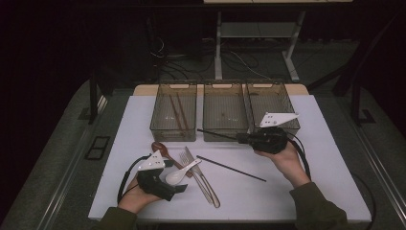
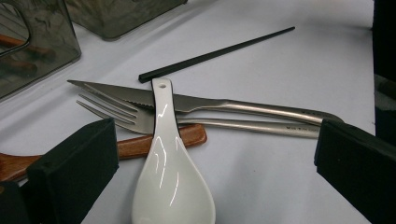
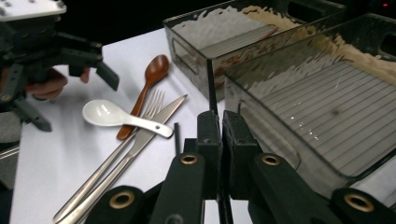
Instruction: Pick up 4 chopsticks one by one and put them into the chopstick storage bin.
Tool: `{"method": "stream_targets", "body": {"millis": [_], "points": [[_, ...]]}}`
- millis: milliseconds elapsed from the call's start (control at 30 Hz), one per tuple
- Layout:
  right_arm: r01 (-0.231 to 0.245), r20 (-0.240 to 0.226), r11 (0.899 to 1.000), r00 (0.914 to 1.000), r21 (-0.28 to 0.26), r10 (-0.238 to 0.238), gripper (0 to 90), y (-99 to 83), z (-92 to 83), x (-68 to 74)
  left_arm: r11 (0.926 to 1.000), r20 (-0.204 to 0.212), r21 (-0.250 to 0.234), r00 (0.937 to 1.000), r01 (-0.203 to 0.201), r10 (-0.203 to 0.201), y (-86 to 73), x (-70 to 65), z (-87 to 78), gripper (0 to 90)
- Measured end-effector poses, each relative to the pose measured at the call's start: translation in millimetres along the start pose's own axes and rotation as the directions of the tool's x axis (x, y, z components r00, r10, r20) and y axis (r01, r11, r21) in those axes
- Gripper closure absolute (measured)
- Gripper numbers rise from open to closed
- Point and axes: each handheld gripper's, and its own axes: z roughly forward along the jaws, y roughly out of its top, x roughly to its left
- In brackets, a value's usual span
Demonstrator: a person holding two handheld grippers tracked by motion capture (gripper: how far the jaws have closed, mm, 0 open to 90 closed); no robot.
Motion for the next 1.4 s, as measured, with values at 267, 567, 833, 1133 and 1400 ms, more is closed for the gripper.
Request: {"method": "stream_targets", "body": {"millis": [267, 567, 833, 1133, 1400], "points": [[-0.021, 0.02, 1.0, 0.9996, -0.023, 0.021, 86.5, 11.8, 9.9, -4.9, 0.9999, -0.001, -0.012, 1.0, 0.004, -0.004, -0.5, 1.3, -0.9, 0.0], [-0.02, 0.046, 1.0, 0.9987, -0.013, 0.021, 86.4, 31.2, 27.8, -7.3, 0.9999, -0.014, -0.012, 0.9999, 0.007, -0.007, -0.3, -0.3, -0.7, 0.0], [-0.038, 0.069, 0.999, 0.9969, -0.002, 0.038, 86.4, 45.0, 44.8, -12.1, 0.9999, -0.016, -0.012, 0.9999, 0.007, -0.007, -0.3, -0.6, -0.4, 0.0], [-0.062, 0.092, 0.998, 0.9939, 0.018, 0.06, 86.4, 54.7, 68.4, -15.5, 0.9998, -0.01, -0.019, 0.9999, 0.008, -0.008, 0.1, -2.4, 1.2, 0.0], [-0.049, 0.107, 0.998, 0.9933, 0.048, 0.044, 86.4, 64.9, 94.2, -15.9, 0.9997, -0.009, -0.025, 0.9999, 0.008, -0.008, 0.3, -2.5, 0.0, 0.0]]}}
